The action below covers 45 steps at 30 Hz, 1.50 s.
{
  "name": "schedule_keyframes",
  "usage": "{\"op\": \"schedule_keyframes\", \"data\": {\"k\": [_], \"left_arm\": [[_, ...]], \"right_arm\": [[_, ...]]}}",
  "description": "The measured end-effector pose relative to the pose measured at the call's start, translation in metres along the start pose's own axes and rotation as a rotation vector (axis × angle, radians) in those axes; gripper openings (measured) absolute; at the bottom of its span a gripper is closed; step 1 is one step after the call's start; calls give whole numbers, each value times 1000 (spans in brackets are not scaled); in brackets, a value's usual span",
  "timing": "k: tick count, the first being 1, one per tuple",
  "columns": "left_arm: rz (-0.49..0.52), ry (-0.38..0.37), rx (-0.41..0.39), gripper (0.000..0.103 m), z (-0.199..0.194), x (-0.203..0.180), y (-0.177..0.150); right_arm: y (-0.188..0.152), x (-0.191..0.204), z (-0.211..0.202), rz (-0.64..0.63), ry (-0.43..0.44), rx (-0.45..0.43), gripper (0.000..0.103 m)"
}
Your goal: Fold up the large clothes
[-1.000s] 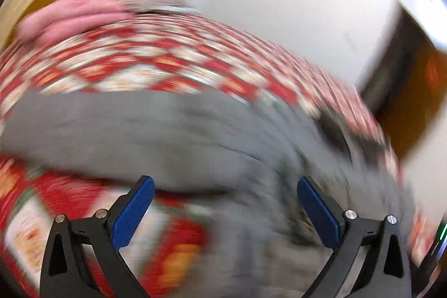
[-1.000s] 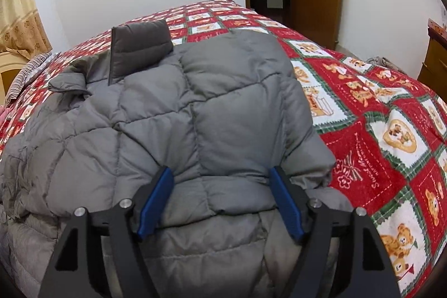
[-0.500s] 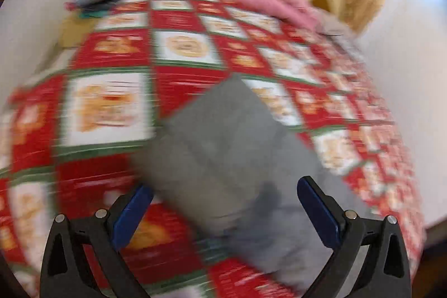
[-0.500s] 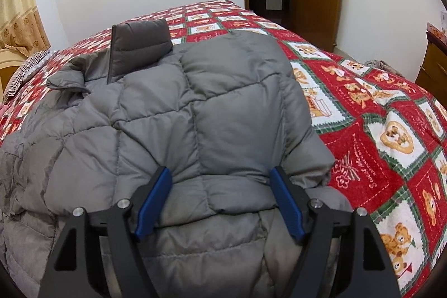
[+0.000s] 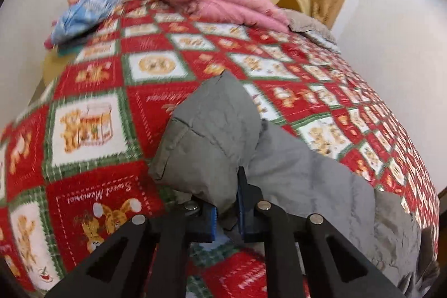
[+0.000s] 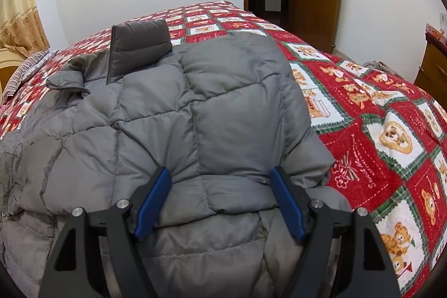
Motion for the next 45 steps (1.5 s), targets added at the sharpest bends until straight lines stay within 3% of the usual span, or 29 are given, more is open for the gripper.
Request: {"op": "schedule_keyframes", "data": {"k": [3,9,15,19,29,37,40,42,45], "left_arm": [[60,-42,-77,10,-22,-25,12],[181,-205,-216,10,-87,-94,26],[304,-379,-277,10,-150,-161,10],[391,-496,-277,10,-185,-202,-20],[613,-658,-232,10,-227,-265,-110],[819,-714,-125,10,-229,-286,-197],[957,-698,-63,11,-219,-286,-237],[1072,-729,-26,17,-221,-284,-264],[1180,-795,-57,34,-239,-275,-282]], "right_arm": [[0,-1,0,4,4,-2,77],[0,-1,0,12,14,-5,77],[0,-3,0,18,19,-7,78],[-1,-2,0,23,24,-7,78],[-1,-3,0,35,35,-11,78],[-1,-3,0,43,41,-13,78],[-1,-3,1,44,41,-13,78],[-1,-3,1,45,41,-13,78],[-1,-4,1,49,45,-13,78]]}}
Point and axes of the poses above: each gripper's, at about its wrist camera, not at the fingertips, and z roughly the way its jaws point, x to its left, y to its top, the point moved 8 cm from there along z, roughly the way its jaws point, and after that the axes turned 8 degrees about -x, right-handed, at the moved point
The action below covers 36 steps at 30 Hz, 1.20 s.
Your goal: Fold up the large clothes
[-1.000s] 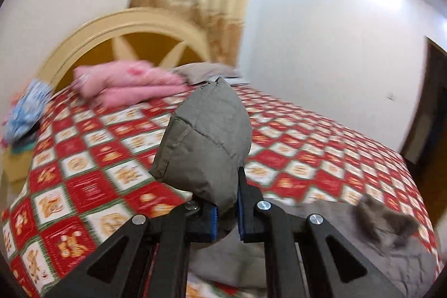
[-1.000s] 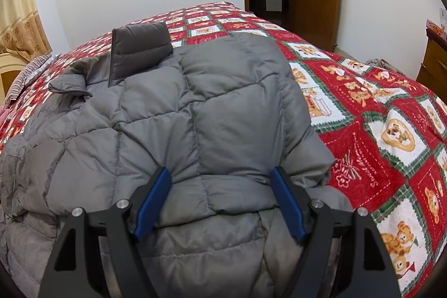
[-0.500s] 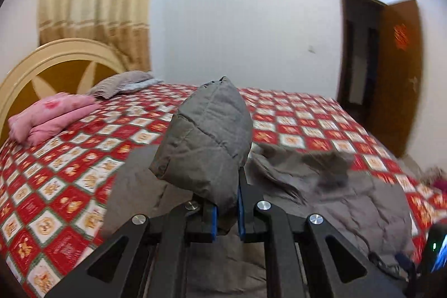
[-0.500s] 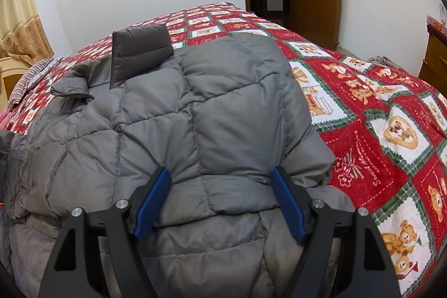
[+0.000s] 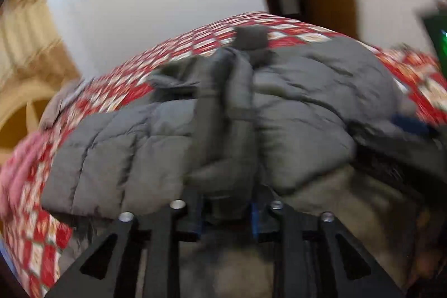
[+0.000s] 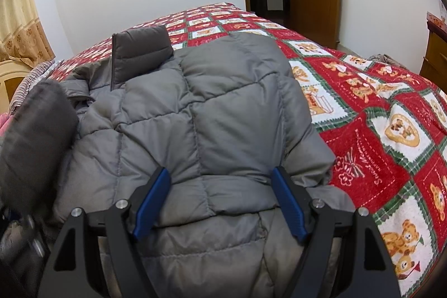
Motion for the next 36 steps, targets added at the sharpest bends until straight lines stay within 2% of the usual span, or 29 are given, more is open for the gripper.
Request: {"op": "schedule_keyframes", "data": {"k": [1,2,4,7,11,13,15,18,20,22,23,24,26,28,31,34,36], "left_arm": [[6,-41,-11,46,-9,-5,-1],[-2,-91,-14,63,-18,-8,-3],[-44,-199,-12,80,-40,-9,-8],[-122,-271,-22,81,-70,5,-18],[-280,-290,-11,81,-91,58,-39],[-375,-247,-29,81,-95,97,-46],[-461,-143,-59,81,-97,146,-52],[-522,25,-89,81,-102,205,-57],[-550,114,-99,81,-105,236,-58],[-554,162,-106,81,-108,254,-56],[-551,182,-107,81,-108,260,-54],[-543,196,-105,81,-107,264,-51],[-531,199,-106,81,-105,274,-47],[-529,207,-103,81,-98,277,-39],[-549,185,-99,81,-76,280,-26],[-534,159,-78,81,-51,258,-13],[-488,164,-41,81,-27,235,-12]], "right_arm": [[0,0,0,0,0,0,78],[0,0,0,0,0,1,78],[0,0,0,1,1,1,79],[0,2,0,8,31,8,85],[7,-2,-19,93,109,-23,85],[17,5,-41,151,192,-72,85],[23,21,-52,167,261,-84,90],[24,62,-46,125,335,-38,95],[15,89,-33,44,326,12,94],[-2,114,-15,-58,284,85,74],[-6,121,-12,-77,290,98,44],[-5,125,-12,-85,295,98,25],[6,124,-24,-74,298,59,18],[18,117,-38,-69,297,19,18],[26,100,-47,-76,278,11,18],[19,88,-39,-104,234,29,18],[8,80,-26,-93,233,72,19]]}}
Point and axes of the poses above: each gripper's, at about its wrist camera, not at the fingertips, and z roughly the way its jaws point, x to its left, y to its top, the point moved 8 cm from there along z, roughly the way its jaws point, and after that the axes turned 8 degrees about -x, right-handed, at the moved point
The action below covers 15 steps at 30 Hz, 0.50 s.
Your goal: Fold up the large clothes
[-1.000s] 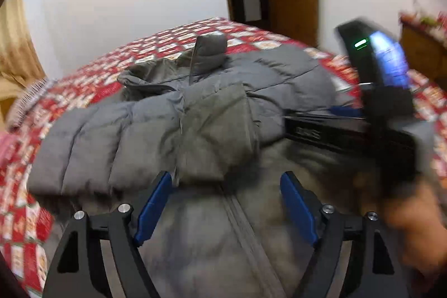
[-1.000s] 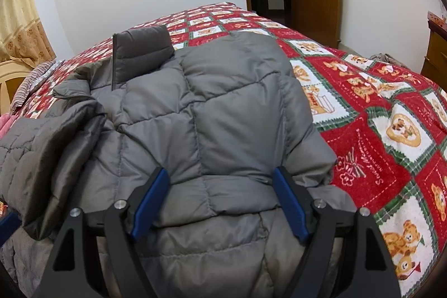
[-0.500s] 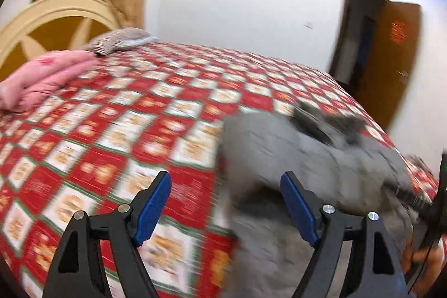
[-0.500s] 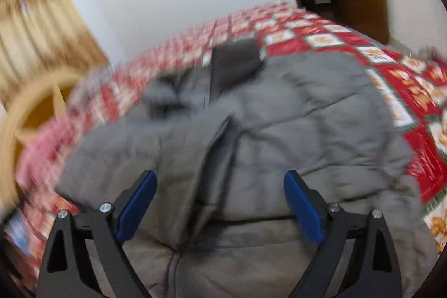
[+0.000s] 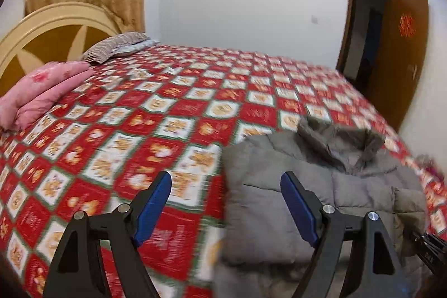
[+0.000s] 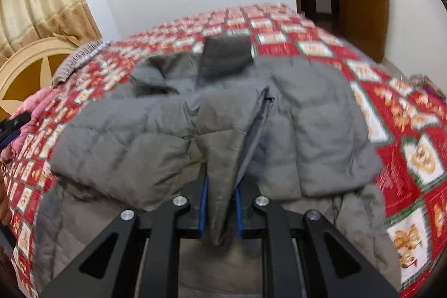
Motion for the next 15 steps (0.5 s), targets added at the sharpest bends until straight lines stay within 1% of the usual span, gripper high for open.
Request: {"op": "schedule_keyframes", "data": {"k": [2,4,6,8,10,11,14,15], "left_arm": [[32,37,50,81,21,-13,-18],[66,60,120,81,42,-22,-45],[87,95,157,81,54,-22,-66],[83,108,180,82,65,-17,-86],[48,96,205,83,69,-13,-89],[37,96,214,87,72,-11,-90],[17,104,231,92,74,-8,-95],[9,100,234,92,73,-7,-96]], "right_arm": [[-12,-9,4,22,-2,25,21],[-18,-12,9,24,0,30,21],[-20,-14,11,28,8,33,22],[-21,-17,15,46,31,37,23],[-22,-21,18,68,54,36,23],[-22,-23,18,72,58,35,23],[-23,-23,19,69,57,39,24],[-23,-22,18,64,59,46,27]]}}
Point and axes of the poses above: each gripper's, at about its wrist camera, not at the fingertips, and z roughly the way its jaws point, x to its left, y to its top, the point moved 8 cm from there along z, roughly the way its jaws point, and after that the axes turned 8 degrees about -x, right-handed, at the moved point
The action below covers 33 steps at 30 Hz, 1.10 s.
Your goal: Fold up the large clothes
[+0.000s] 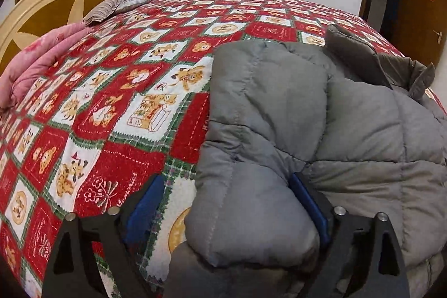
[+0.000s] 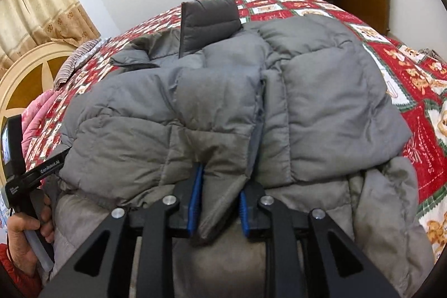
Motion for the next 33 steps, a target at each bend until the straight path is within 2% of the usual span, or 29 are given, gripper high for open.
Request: {"op": "schedule_keyframes", "data": {"k": [1,2,3,4,5,6,8,9,11,13,16,19,21,23,25,27,28,30,31,32,33], "left_arm": [[-12,-13,4,92,-2,1,0],[-22,-37,13,92,-5,2,-1],[-25,-72,26,92,-11,4,0],[-24,-132,33,92,-20,5,3],[-22,-170,27,92,-27,4,9],[-20,-203,6,92,-36,4,18],[-21,-245,-63,92,-52,4,46],[-28,-265,-83,92,-56,-1,64],[-54,-307,-67,92,-51,-13,97],[-88,-340,-27,92,-39,-29,126],[-64,-321,6,92,-10,-62,165],[-2,-293,47,92,26,-98,183],[6,-302,95,92,51,-118,182],[-7,-334,158,92,76,-136,178],[-39,-357,220,92,92,-150,168],[-63,-379,252,92,103,-162,158],[-43,-368,241,92,106,-166,156],[3,-343,186,91,103,-170,158],[22,-337,143,73,97,-171,159],[31,-339,126,42,94,-171,161],[42,-345,123,28,91,-170,160]], "right_arm": [[1,1,-2,-7,2,14,29],[3,1,-7,-12,2,42,38],[7,-2,-14,-9,-8,64,52],[14,-6,-23,2,-10,57,60],[30,-11,-39,21,-1,5,72],[48,-14,-52,32,1,-52,79],[84,-19,-64,44,-9,-114,83],[99,-19,-62,53,-3,-113,84],[131,-16,-45,86,44,-90,84],[159,-16,-20,102,33,-73,84],[194,-13,27,111,12,-39,84],[205,-15,67,91,-31,20,85],[205,-22,95,107,-71,69,85],[194,-29,113,128,-70,121,85],[183,-30,119,125,-21,160,73],[168,-30,116,59,-3,186,24],[162,-34,113,14,-27,187,20],[154,-44,106,-30,-60,175,18],[149,-52,104,-41,-83,174,18],[143,-62,104,-41,-96,172,18],[138,-70,104,-26,-92,168,16]]}}
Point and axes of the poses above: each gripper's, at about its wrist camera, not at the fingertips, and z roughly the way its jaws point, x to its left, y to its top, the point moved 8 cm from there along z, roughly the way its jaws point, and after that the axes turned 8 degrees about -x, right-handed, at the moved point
